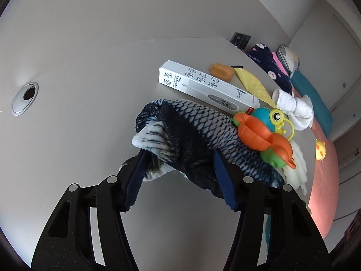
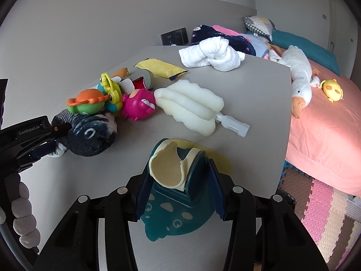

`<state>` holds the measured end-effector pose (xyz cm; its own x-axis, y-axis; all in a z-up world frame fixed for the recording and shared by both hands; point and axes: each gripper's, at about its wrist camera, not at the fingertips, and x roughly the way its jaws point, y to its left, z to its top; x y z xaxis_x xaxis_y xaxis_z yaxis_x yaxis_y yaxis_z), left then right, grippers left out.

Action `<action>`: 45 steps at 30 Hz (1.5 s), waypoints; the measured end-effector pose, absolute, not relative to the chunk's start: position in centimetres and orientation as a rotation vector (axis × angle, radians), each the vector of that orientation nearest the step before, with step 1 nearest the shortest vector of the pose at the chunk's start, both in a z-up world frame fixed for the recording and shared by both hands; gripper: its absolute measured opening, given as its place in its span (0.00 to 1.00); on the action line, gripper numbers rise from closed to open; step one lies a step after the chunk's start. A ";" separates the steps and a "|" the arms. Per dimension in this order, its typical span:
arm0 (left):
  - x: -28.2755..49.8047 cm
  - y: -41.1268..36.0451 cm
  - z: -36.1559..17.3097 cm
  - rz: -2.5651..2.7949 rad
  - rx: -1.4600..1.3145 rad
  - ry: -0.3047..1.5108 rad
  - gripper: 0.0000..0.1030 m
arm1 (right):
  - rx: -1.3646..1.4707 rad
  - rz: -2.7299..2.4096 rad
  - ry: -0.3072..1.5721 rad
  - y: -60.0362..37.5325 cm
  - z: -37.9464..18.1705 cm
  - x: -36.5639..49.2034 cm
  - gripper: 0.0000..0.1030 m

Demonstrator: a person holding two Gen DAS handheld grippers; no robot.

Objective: Collect trash
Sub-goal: 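Close the left tool on the plush fish and lift it, then carry the plush fish over the black bin and open the left tool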

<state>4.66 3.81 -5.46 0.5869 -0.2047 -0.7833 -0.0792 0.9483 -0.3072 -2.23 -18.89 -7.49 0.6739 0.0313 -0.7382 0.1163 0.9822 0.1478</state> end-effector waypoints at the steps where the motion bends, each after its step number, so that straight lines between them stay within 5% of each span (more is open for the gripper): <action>1: 4.5 4.0 -5.4 -0.076 -0.344 0.930 0.42 | 0.190 -0.044 0.831 -18.9 -7.5 -2.3 0.47; 3: 4.1 4.2 -5.0 -0.088 -0.360 0.876 0.27 | 0.195 -0.038 0.830 -18.9 -7.5 -2.4 0.47; 4: 3.8 4.2 -4.7 -0.109 -0.367 0.847 0.11 | 0.199 -0.036 0.829 -19.0 -7.4 -2.5 0.47; 7: 3.1 4.2 -3.6 -0.116 -0.353 0.767 0.00 | 0.211 -0.027 0.817 -19.3 -7.2 -2.9 0.47; 22: -1.6 3.7 2.9 -0.135 -0.259 0.523 0.00 | 0.227 -0.042 0.707 -21.0 -3.7 -5.5 0.46; 45: -3.6 -6.6 6.4 -0.317 -0.168 0.523 0.00 | 0.292 -0.153 0.615 -28.8 -0.6 -9.7 0.46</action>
